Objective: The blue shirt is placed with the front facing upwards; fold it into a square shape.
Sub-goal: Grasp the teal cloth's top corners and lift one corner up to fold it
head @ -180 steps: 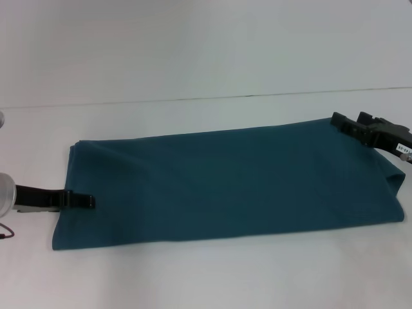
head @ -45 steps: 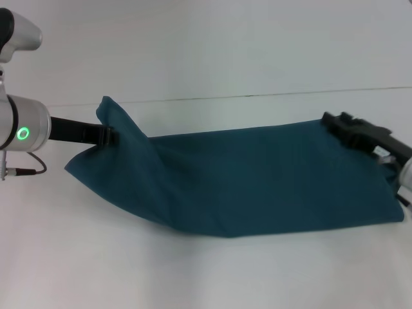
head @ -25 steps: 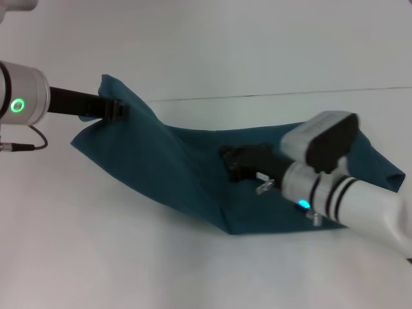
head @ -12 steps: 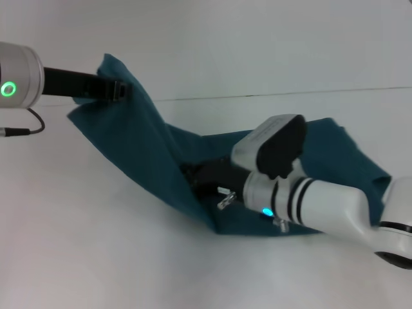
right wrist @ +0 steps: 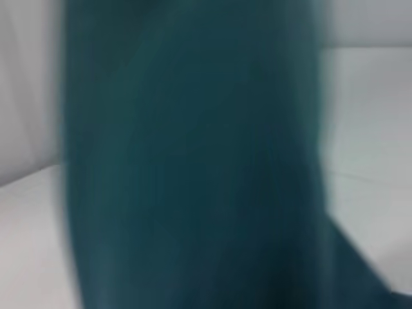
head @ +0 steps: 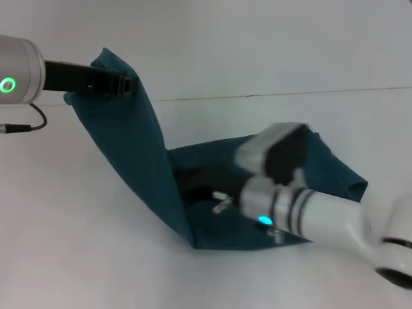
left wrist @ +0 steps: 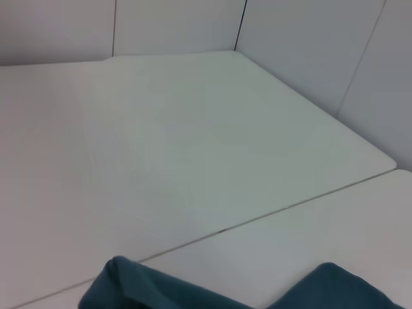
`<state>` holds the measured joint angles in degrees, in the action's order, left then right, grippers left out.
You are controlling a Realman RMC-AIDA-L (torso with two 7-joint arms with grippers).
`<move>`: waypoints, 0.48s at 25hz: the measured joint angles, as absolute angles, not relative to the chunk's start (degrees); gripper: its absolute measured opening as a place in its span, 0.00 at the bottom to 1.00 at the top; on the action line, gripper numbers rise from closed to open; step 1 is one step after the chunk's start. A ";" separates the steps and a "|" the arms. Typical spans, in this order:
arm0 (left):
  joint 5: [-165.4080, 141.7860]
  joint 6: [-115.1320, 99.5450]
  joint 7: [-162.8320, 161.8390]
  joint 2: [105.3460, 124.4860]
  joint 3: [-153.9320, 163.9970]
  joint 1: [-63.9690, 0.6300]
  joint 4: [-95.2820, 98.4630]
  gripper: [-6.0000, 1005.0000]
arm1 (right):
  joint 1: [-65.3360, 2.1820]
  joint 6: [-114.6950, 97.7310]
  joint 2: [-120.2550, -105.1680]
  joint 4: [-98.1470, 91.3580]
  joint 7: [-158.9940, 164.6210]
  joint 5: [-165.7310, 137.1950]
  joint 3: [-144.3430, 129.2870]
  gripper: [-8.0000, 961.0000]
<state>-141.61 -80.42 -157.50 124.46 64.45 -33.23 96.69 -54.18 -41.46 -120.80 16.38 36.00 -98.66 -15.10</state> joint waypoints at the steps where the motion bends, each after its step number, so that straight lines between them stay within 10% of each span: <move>1: -141.49 -80.43 -157.50 124.45 64.43 -33.15 96.99 0.07 | -51.85 -43.01 -120.64 15.72 36.04 -98.70 -12.90 0.05; 12: -140.55 -81.23 -157.40 124.36 64.43 -32.95 99.60 0.07 | -47.82 -45.74 -120.91 15.10 36.35 -102.70 -7.65 0.05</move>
